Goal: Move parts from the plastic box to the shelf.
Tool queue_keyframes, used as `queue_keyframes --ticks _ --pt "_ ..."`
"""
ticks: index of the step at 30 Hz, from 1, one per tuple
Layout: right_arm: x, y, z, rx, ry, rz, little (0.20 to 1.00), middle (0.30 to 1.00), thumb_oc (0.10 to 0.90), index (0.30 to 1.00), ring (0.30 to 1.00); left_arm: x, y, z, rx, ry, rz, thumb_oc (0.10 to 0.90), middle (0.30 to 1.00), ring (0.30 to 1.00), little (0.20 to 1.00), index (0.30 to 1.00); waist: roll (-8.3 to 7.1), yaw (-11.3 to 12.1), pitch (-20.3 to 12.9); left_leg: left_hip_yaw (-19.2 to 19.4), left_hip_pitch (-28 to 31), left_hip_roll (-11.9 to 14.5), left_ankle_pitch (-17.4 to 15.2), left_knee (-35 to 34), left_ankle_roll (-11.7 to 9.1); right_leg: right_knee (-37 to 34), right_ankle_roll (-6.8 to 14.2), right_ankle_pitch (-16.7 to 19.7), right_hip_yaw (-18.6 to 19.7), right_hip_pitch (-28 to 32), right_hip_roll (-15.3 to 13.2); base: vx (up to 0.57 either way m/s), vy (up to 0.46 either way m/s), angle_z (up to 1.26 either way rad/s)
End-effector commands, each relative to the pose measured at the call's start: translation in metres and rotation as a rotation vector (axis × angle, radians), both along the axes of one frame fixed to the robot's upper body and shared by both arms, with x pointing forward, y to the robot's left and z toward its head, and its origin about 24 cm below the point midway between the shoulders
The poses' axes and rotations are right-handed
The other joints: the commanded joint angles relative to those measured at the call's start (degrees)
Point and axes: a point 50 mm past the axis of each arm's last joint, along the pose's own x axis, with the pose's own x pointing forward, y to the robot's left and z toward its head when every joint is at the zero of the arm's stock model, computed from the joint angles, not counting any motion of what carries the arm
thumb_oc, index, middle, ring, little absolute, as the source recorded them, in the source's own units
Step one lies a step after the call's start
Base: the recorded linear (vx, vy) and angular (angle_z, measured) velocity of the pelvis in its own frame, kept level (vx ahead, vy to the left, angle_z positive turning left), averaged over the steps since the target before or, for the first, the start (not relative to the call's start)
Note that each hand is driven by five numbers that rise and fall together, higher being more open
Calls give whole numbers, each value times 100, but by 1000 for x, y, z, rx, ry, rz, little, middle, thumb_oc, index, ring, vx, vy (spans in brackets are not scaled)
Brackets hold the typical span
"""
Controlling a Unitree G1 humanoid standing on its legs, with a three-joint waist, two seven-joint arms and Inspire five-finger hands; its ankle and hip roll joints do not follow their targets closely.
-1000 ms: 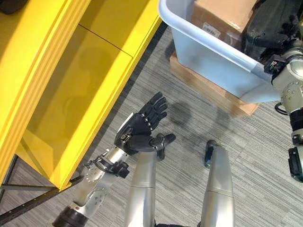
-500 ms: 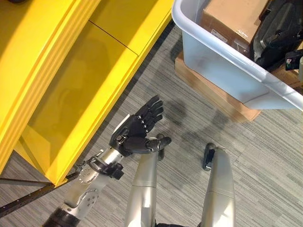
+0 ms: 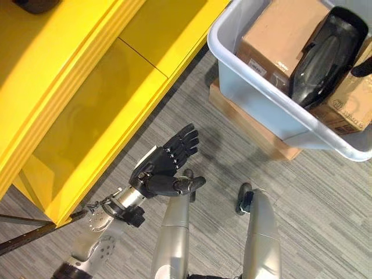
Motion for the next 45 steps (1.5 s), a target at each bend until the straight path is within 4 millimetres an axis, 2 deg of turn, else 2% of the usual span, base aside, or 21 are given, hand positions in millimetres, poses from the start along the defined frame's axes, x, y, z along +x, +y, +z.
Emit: queue_keyframes --ticks 1,4,8,11,13,14,15,18,23,27,28,29,31,32,33,35,36,37,39,42,45 --pt "-49 -26 70 -291 -102 -213 1000 1000 900 1000 1000 -9 -3 31 -4 -158 -100 900 1000 1000 1000 1000 -258 237 -94 346 903 694 -196 -1042 96 -208 -548 -314 -342 685 130 16 -134 6" --pt "-53 -28 74 -472 17 -271 1000 1000 900 1000 1000 -8 -2 28 15 -154 -116 900 1000 1000 1000 1000 -337 255 -94 381 1056 817 -6 -1299 31 -310 -534 -287 -439 825 130 7 -122 5" --pt "-56 -29 74 -488 9 -269 1000 1000 900 1000 1000 -9 2 27 9 -162 -120 900 1000 1000 1000 1000 -363 220 -94 412 1192 895 98 -1468 -11 -343 -532 -310 -461 921 144 -8 -43 4" --pt "-54 -27 67 -421 -59 -209 1000 1000 900 1000 1000 -9 6 25 3 -156 -120 900 1000 1000 1000 1000 -353 189 -94 407 1243 892 88 -1444 -14 -298 -527 -332 -449 948 127 -2 4 -2" --pt "-40 -19 47 -90 -231 -44 1000 1000 900 1000 1000 -8 6 25 -9 -155 -120 900 1000 1000 1000 1000 -299 133 -94 424 1273 880 83 -1471 -5 -340 -507 -308 -423 949 138 -24 18 -6" --pt "-39 -18 44 -54 -250 -30 1000 1000 900 1000 1000 -7 6 25 -8 -155 -121 900 1000 1000 1000 1000 -309 138 -94 428 1281 878 82 -1480 -4 -348 -502 -305 -418 952 139 -46 26 -6" --pt "-32 -11 36 94 -341 48 1000 1000 900 1000 1000 -7 4 27 -14 -157 -127 900 1000 1000 1000 1000 -287 128 -94 440 1307 871 77 -1515 -1 -392 -496 -299 -394 958 154 -41 27 -8" --pt "-16 13 31 362 -531 205 1000 1000 900 1000 1000 -3 0 30 -4 -168 -136 900 1000 1000 1000 1000 -210 107 -94 445 1387 823 45 -1565 -22 -416 -498 -340 -316 978 196 -40 27 -15" --pt "-4 41 31 518 -616 421 1000 1000 900 1000 1000 -1 -7 36 29 -234 -175 900 1000 1000 1000 1000 -95 68 -94 468 1681 893 66 -1845 -82 -809 -340 -183 -190 1141 148 -44 -54 -7" --pt "0 53 18 577 -592 532 1000 1000 900 1000 1000 -4 -16 35 -21 -263 -219 900 1000 1000 1000 1000 42 -186 -97 682 2349 1051 29 -2008 -118 -1055 -288 -161 -24 1524 80 36 13 -10" --pt "0 54 7 595 -573 537 1000 1000 900 1000 1000 -4 -21 36 -51 -257 -256 900 1000 1000 1000 1000 55 -311 -125 775 2517 1119 60 -1902 -153 -1116 -314 -156 9 1703 109 222 38 -7" --pt "5 63 -9 592 -528 554 1000 1000 900 1000 1000 0 -25 34 -75 -239 -255 900 1000 1000 1000 1000 98 -426 -234 788 2616 905 -2 -1688 -66 -1145 -391 -176 82 1837 225 222 102 6" --pt "15 80 -24 602 -473 594 1000 1000 900 1000 1000 7 -29 35 -93 -245 -224 900 1000 1000 1000 1000 170 -341 -281 385 2514 258 109 -1600 88 -1299 -470 22 298 1907 479 258 301 6" --pt "26 100 -27 589 -443 630 1000 1000 900 1000 1000 12 -31 35 -113 -251 -199 900 1000 1000 1000 1000 241 -175 -315 128 2613 -35 330 -2518 126 -1450 -493 25 411 2052 688 331 375 -59" --pt "30 106 -30 612 -443 621 1000 1000 900 1000 1000 13 -33 33 -110 -252 -207 900 1000 1000 1000 1000 280 -110 -351 83 2545 13 604 -2900 35 -1511 -505 -20 380 2150 770 345 292 -131" --pt "36 112 -35 633 -420 579 1000 1000 900 1000 1000 14 -36 31 -96 -251 -243 900 1000 1000 1000 1000 307 8 -375 -58 2397 235 1500 -3734 -288 -1889 -575 -75 368 2600 954 283 94 -149" --pt "36 113 -36 637 -417 577 1000 1000 900 1000 1000 14 -37 31 -90 -253 -247 900 1000 1000 1000 1000 311 13 -364 -99 2405 253 1598 -3829 -323 -1969 -590 -59 368 2675 977 466 353 -110" --pt "45 126 -49 669 -357 608 1000 1000 900 1000 1000 16 -34 31 -77 -283 -212 900 1000 1000 1000 1000 289 200 -317 -760 2280 92 1843 -4015 -301 -2308 -660 -118 607 3133 1135 416 416 -61" --pt "48 136 -59 701 -317 640 1000 1000 900 1000 1000 19 -34 37 -48 -297 -186 900 1000 1000 1000 1000 248 254 -355 -974 2353 -54 1706 -3932 -255 -2423 -550 -86 799 3176 1116 384 389 -99" --pt "45 147 -66 690 -316 666 1000 1000 900 1000 1000 27 -39 44 -12 -326 -174 900 1000 1000 1000 1000 205 178 -370 -763 2379 -183 1457 -3759 -99 -2469 -374 26 798 3158 951 151 212 -100" --pt "41 166 -76 692 -309 682 1000 1000 900 1000 1000 32 -44 46 -37 -336 -153 900 1000 1000 1000 1000 175 83 -361 -434 2515 -362 1236 -3758 95 -2784 -157 324 782 3064 722 111 217 -17"
